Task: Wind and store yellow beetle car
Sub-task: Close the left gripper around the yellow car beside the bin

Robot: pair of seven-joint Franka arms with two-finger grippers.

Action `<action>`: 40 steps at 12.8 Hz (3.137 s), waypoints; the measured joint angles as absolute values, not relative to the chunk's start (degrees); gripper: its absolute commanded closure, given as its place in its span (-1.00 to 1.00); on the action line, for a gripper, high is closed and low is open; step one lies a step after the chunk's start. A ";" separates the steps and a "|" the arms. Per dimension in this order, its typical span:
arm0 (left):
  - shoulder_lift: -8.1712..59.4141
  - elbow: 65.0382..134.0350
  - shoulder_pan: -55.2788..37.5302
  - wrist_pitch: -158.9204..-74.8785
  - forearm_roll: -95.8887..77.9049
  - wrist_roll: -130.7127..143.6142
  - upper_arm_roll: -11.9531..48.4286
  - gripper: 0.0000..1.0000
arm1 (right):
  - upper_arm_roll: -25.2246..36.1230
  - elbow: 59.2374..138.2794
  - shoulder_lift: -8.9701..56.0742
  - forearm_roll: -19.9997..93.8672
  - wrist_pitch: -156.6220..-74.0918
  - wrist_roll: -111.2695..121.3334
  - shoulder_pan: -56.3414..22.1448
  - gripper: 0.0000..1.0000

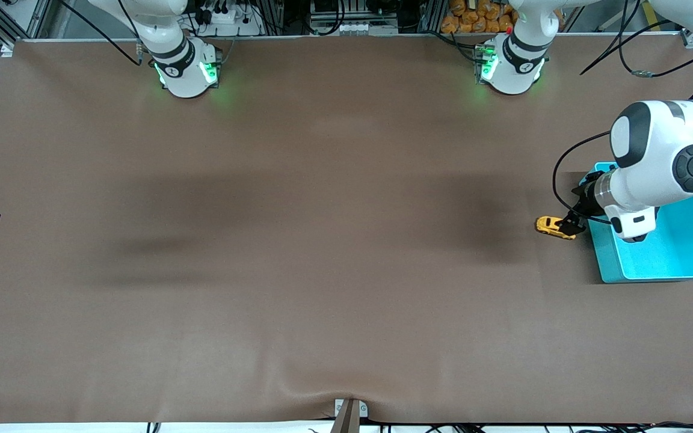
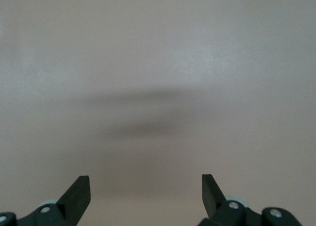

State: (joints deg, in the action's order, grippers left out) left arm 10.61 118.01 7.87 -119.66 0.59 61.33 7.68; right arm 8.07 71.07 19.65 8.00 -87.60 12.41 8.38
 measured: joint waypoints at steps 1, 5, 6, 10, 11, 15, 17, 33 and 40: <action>10.62 119.56 9.45 -122.35 0.59 61.43 7.68 -1.00 | 8.09 71.10 19.66 8.00 -87.60 12.34 8.37 -1.00; 10.69 125.59 14.42 -131.10 0.59 61.43 7.65 -1.00 | 8.27 71.11 19.66 8.00 -87.58 12.30 8.39 -1.00; 10.70 127.03 14.48 -133.09 0.59 61.43 7.67 -1.00 | 8.28 71.11 19.66 7.99 -87.58 12.30 8.40 -1.00; 10.83 131.78 14.67 -139.67 0.58 61.57 7.79 -1.00 | 8.26 71.08 19.56 7.99 -87.58 12.30 8.37 -1.00; 10.94 132.92 14.76 -141.74 0.58 61.58 7.79 -1.00 | 8.21 71.03 19.25 7.99 -87.58 12.30 8.32 -1.00; 12.96 134.51 14.92 -147.04 0.58 61.74 7.79 -1.00 | 8.09 71.47 16.01 7.99 -86.73 11.89 7.59 -1.00; 14.51 134.53 14.96 -149.32 0.58 61.83 7.79 -1.00 | 8.06 73.49 13.48 7.98 -86.40 11.87 7.31 -1.00; 21.57 132.98 14.86 -155.11 0.58 62.83 8.08 1.00 | 2.72 89.33 -1.91 2.03 -86.43 3.11 5.48 -1.00; 17.53 133.20 14.81 -153.97 0.58 66.46 11.79 1.00 | 0.60 91.49 -3.66 1.62 -87.03 2.63 2.59 -1.00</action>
State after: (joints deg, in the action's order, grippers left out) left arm 17.53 133.20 14.81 -153.97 0.58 66.46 11.79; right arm 0.60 91.49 -3.66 1.62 -87.03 2.63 2.59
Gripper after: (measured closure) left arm 0.542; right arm 0.000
